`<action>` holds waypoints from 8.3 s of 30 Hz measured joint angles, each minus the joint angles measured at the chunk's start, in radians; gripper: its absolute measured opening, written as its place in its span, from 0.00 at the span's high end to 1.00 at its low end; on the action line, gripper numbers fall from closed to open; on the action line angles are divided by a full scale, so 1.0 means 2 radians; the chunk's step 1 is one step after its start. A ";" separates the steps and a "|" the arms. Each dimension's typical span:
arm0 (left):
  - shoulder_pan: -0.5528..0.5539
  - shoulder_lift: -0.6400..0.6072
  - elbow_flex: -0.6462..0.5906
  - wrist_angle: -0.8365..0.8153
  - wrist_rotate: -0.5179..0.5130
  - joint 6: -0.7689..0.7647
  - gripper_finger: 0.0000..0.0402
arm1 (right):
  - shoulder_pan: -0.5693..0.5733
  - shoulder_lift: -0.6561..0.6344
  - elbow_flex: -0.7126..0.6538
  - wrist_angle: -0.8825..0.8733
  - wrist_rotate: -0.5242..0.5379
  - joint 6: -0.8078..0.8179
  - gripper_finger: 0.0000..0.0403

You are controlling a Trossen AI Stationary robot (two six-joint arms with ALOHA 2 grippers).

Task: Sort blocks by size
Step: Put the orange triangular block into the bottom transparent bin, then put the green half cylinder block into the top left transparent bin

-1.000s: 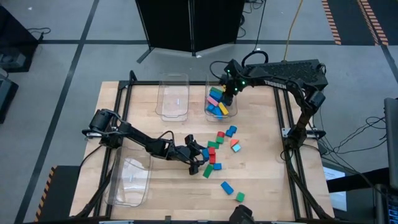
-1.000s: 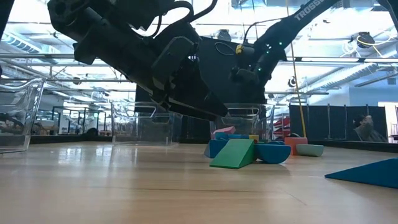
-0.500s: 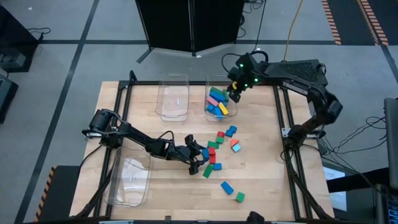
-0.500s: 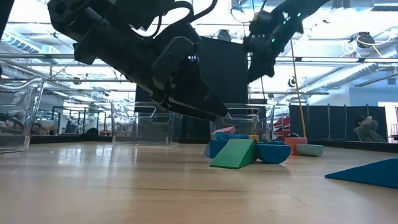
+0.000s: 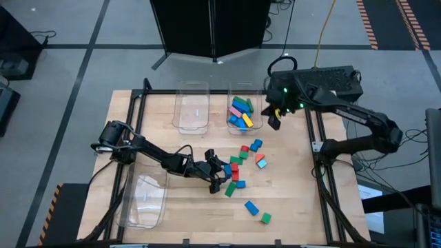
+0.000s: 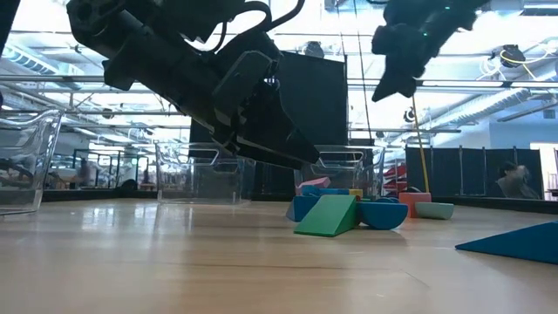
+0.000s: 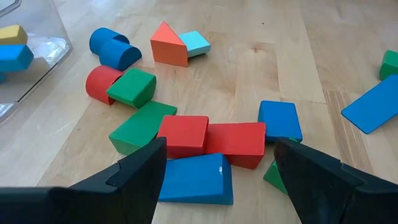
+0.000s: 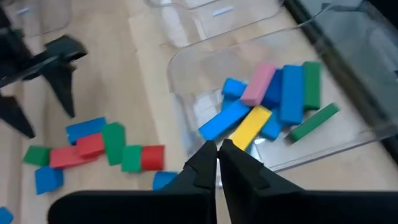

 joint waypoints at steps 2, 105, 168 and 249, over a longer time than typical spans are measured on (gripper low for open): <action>0.000 0.000 0.000 0.000 -0.001 0.000 0.26 | 0.012 -0.020 -0.027 0.014 0.000 0.010 0.97; 0.001 0.000 0.000 -0.001 -0.074 0.028 0.26 | 0.466 0.108 -0.331 0.412 0.438 0.420 0.02; -0.010 -0.154 0.000 -0.242 -0.203 -0.081 0.26 | 0.466 0.077 -0.331 0.537 0.427 0.280 0.65; 0.541 -0.253 -0.025 -0.751 0.114 -0.208 0.26 | 0.506 0.053 -0.331 0.390 0.420 0.349 0.65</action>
